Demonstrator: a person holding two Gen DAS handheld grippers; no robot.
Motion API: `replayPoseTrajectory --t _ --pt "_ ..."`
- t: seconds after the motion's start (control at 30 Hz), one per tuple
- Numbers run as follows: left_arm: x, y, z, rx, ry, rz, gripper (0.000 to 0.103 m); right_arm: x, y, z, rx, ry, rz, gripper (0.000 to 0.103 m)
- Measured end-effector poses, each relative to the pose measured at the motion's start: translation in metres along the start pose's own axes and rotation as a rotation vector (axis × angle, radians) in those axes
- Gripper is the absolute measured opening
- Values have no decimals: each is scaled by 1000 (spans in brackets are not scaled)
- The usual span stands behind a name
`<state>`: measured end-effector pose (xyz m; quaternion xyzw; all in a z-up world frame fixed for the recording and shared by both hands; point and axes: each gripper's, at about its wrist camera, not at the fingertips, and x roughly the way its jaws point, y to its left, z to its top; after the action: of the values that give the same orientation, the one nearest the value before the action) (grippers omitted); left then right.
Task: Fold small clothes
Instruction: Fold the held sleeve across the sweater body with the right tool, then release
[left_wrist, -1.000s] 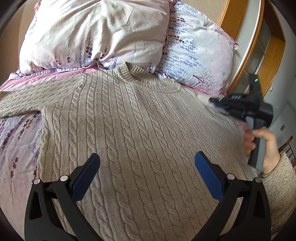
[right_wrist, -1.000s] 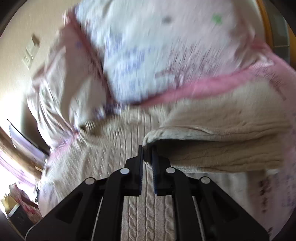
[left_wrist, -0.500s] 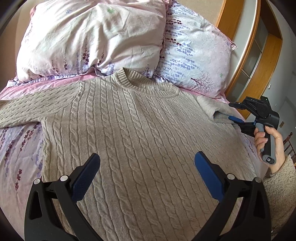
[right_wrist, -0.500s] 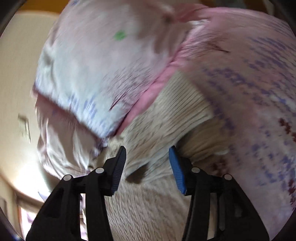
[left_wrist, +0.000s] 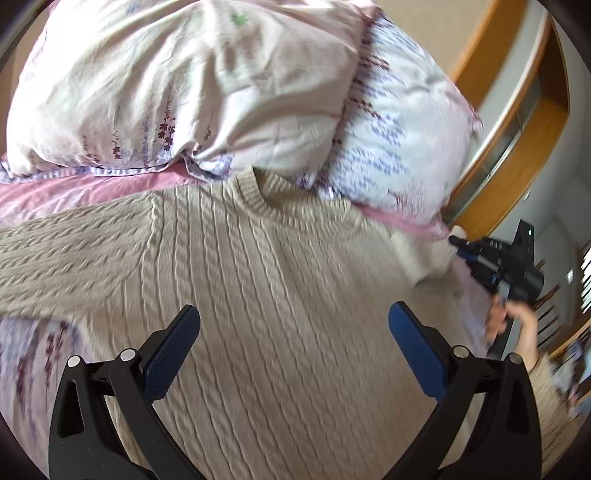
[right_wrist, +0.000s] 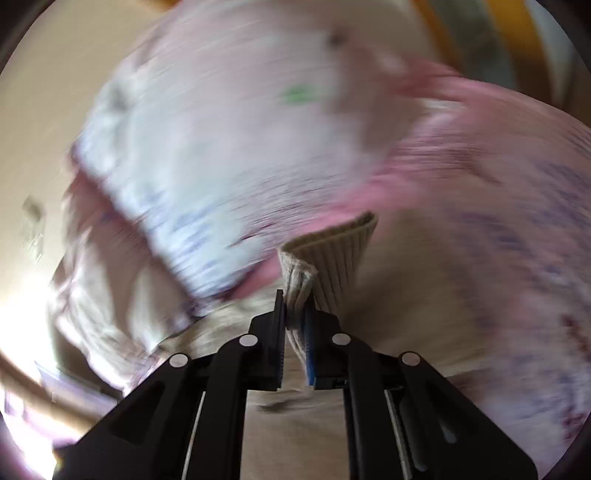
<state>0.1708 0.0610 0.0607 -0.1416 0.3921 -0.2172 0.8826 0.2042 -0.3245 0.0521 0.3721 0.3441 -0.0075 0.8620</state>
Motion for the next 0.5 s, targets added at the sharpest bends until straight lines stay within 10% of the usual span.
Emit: replayPoseTrajectory --t 0.3,0.4,0.5 --pt "35 37 23 -276 37 -227 97 104 99 -82 -241 367 160 16" --pt "50 29 20 -239 47 -216 96 103 103 -97 -280 436 130 37" --pt "68 14 22 -160 87 -183 96 57 97 -80 -287 317 145 65"
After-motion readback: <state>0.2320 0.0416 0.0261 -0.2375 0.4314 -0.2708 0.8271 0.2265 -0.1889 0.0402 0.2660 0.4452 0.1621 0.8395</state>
